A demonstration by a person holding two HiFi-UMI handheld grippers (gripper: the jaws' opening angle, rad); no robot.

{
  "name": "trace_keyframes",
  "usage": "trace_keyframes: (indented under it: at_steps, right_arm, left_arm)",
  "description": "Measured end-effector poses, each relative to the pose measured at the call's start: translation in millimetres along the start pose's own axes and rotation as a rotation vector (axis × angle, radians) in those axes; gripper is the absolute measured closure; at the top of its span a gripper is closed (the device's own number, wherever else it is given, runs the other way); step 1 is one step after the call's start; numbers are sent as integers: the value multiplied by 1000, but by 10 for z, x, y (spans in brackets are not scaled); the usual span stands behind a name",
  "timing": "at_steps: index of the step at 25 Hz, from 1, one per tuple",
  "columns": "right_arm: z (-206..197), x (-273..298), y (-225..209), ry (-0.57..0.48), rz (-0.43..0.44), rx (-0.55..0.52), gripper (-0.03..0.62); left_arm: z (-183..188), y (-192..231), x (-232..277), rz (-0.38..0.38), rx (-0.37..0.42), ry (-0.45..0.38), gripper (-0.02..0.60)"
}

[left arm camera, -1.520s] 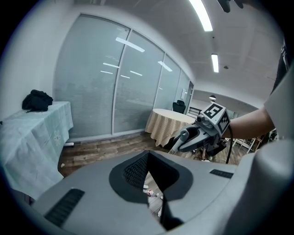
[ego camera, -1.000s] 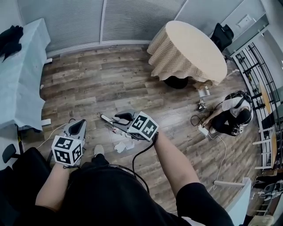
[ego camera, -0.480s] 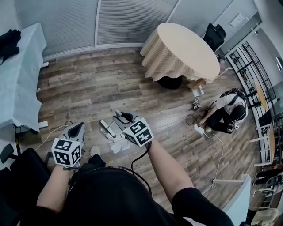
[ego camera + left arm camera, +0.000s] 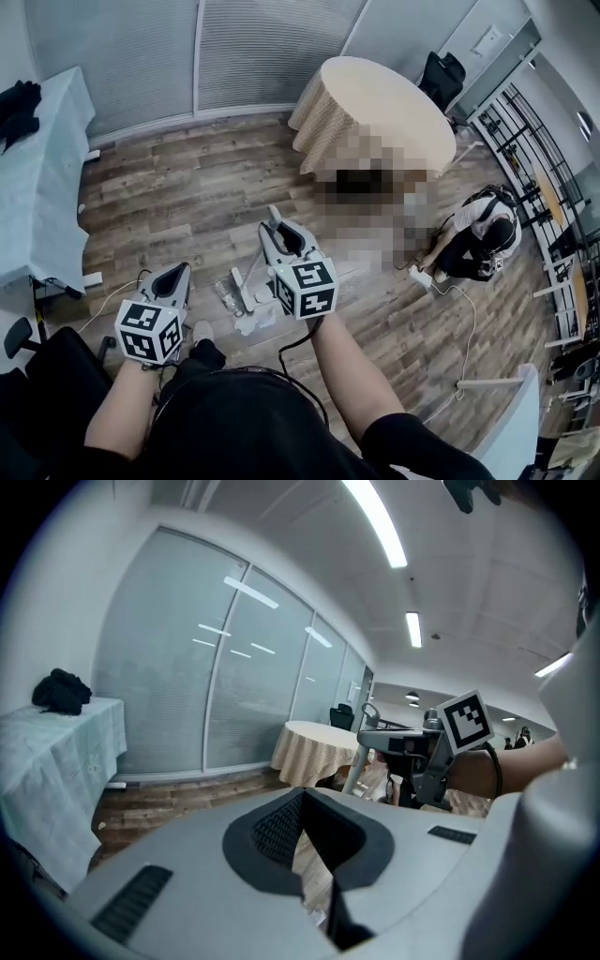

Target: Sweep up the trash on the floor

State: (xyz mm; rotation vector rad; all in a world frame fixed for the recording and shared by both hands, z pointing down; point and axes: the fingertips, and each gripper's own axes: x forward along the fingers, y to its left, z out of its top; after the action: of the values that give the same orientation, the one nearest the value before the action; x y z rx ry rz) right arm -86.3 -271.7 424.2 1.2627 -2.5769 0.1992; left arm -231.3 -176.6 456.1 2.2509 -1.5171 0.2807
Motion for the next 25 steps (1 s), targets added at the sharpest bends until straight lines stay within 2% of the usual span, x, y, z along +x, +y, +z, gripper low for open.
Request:
trace_keyframes:
  at_steps: [6, 13, 17, 19, 25]
  right_arm:
    - [387, -661, -164, -77, -134, 48, 488]
    - [396, -1464, -399, -100, -293, 131, 488]
    - [394, -1782, -428, -109, -334, 140, 487]
    - [386, -1914, -443, -107, -353, 139, 487]
    - [334, -2216, -524, -107, -393, 133, 487]
  left_arm:
    - [226, -310, 194, -35, 40, -17, 586]
    - [489, -1009, 260, -88, 110, -80, 586]
    - [633, -1276, 175, -101, 81, -156, 586]
    - [654, -1417, 139, -122, 78, -163, 586]
    - [644, -1917, 86, -193, 185, -133, 586]
